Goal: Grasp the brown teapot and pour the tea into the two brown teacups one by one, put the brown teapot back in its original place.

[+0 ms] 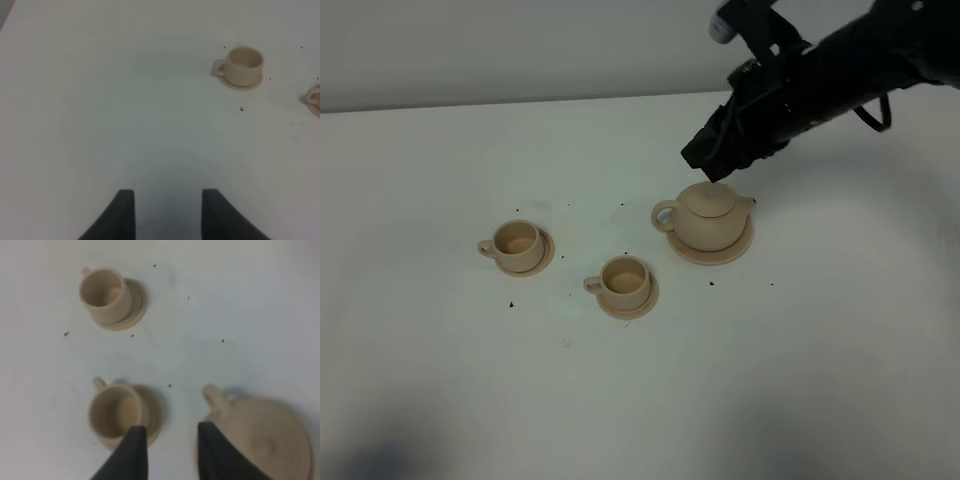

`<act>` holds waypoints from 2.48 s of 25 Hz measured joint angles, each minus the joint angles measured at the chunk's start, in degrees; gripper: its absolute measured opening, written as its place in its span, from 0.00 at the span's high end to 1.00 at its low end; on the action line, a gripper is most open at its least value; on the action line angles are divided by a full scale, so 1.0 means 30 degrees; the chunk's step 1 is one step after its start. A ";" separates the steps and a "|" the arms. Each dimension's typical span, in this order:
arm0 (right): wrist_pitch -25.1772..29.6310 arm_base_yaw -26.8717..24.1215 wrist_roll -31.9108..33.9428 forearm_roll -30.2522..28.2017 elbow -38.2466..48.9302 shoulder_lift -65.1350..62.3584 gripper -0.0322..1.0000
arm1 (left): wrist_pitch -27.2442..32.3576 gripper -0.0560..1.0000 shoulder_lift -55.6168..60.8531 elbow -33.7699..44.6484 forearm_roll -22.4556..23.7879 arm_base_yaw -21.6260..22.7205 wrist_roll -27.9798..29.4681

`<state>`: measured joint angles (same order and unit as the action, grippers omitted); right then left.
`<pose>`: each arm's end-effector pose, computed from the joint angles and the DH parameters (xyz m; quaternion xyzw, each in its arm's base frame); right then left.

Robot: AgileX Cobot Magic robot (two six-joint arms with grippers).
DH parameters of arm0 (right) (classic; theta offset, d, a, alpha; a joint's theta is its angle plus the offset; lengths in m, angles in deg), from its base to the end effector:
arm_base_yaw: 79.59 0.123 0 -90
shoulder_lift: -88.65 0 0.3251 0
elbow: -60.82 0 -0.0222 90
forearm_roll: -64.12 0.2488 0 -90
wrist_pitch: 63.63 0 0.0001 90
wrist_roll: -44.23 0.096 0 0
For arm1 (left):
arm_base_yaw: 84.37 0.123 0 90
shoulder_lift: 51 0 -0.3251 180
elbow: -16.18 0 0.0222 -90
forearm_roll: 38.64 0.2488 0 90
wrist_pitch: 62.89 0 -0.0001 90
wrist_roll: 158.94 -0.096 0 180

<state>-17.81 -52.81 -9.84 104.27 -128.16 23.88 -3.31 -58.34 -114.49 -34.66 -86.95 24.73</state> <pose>0.3666 0.2348 0.2995 -0.4596 0.8059 0.2348 0.2902 -0.0405 0.0076 0.2774 -0.0090 0.8486 0.0059 0.5289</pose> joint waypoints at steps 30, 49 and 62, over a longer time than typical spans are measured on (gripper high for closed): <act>0.4933 0.1783 -0.5832 -0.4750 -1.1557 1.0058 0.55 | 0.0000 0.60 0.0000 0.0000 0.0000 0.0000 -0.0005; 0.5544 0.1978 -0.5291 -0.4834 -1.1557 1.1256 0.55 | 0.0000 0.60 0.0000 0.0000 0.0000 0.0000 0.0024; 0.7671 0.2137 -0.3800 -0.4930 -1.2479 1.1276 0.55 | 0.0000 0.60 0.0000 0.0000 0.0006 0.0000 0.0024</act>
<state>5.20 -46.40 -21.24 89.48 -165.59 57.71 -3.31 -58.34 -114.49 -34.64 -86.95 24.80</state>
